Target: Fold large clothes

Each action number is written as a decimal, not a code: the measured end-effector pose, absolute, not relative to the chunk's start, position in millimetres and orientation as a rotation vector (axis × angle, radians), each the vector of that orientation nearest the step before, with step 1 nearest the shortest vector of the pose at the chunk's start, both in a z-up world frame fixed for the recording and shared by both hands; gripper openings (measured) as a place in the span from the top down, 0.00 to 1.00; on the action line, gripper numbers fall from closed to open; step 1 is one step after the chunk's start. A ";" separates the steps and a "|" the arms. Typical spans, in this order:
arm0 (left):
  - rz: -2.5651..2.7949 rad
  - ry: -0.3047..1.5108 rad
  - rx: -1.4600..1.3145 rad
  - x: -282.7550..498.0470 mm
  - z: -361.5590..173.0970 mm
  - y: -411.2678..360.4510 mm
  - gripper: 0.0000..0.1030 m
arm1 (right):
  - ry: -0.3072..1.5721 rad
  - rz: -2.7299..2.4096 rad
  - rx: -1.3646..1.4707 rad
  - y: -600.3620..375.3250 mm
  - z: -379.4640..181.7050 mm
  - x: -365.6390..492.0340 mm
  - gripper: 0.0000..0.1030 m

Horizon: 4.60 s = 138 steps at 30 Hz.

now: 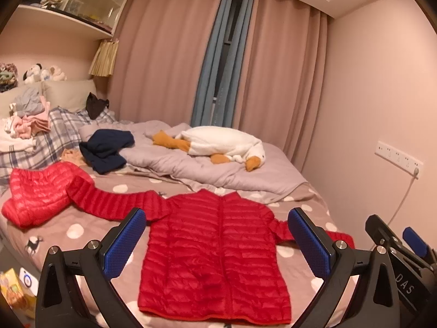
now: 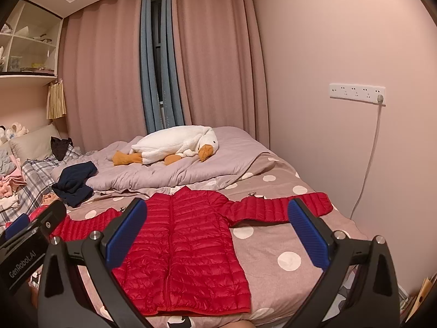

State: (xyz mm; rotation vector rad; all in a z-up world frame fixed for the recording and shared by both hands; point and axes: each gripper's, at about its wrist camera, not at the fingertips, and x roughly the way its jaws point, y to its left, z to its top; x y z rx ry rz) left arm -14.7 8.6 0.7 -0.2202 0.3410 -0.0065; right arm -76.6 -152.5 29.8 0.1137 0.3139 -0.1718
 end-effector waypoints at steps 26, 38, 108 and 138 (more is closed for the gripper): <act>0.006 0.332 -0.203 -18.6 7.6 0.4 0.00 | 0.268 -0.176 0.105 -156.8 34.0 -92.0 0.00; 0.044 0.341 -0.224 -17.0 4.7 3.5 0.00 | 0.275 -0.171 0.085 -156.1 30.8 -91.2 0.00; 0.081 0.362 -0.210 78.7 -24.1 70.9 0.00 | 0.325 -0.119 0.148 -194.8 3.6 -22.1 0.00; 0.451 0.661 -0.799 294.1 -298.7 384.5 0.30 | 0.597 -0.628 0.833 -505.9 -256.7 171.3 0.01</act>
